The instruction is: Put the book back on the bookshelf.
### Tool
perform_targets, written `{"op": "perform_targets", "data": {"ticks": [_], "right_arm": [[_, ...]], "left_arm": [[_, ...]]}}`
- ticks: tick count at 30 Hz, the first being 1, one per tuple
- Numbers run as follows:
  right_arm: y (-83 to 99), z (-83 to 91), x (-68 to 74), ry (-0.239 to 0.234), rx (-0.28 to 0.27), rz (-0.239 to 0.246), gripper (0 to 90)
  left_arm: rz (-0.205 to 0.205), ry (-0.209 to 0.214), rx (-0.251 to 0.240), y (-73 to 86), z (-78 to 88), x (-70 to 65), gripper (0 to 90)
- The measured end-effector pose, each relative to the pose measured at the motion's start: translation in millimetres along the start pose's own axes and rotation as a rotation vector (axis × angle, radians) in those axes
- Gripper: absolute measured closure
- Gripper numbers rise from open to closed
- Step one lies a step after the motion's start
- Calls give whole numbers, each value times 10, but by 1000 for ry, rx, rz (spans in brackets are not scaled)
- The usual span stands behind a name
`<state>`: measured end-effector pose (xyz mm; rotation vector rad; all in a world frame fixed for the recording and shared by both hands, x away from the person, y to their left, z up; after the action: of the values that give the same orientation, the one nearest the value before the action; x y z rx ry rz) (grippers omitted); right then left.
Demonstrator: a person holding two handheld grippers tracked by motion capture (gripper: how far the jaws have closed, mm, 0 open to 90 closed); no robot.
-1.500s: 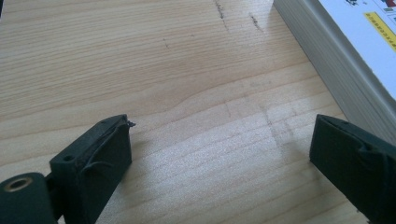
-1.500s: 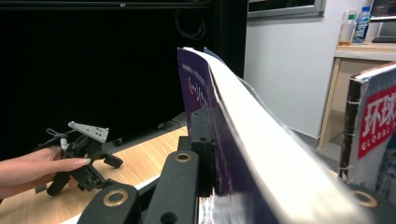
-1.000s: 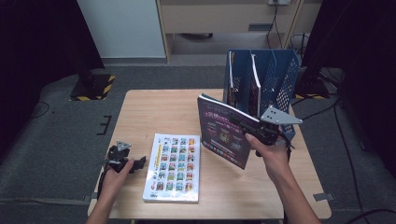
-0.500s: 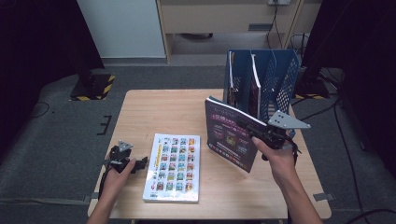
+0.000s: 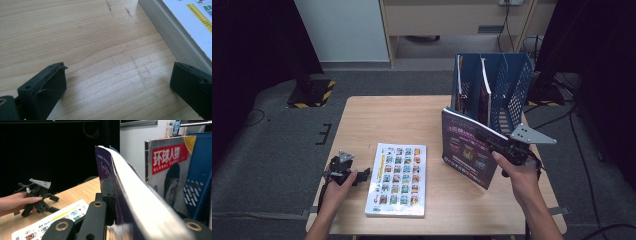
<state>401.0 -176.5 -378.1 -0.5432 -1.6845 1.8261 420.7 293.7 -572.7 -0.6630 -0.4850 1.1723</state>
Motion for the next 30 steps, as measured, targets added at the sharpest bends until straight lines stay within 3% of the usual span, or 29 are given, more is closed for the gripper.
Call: {"op": "perform_targets", "data": {"ticks": [30], "right_arm": [[72, 494, -219, 83, -12, -26, 838]], "left_arm": [[-6, 7, 1, -3, -3, -20, 0]]}}
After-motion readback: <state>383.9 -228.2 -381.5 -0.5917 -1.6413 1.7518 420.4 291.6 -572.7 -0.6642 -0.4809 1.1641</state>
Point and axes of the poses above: each handheld gripper's, and its own axes: z roughly backward along the jaws, y roughly out of its underside, x roughly to its left, the point moved 5 cm from there along -z, roughly forward along the jaws
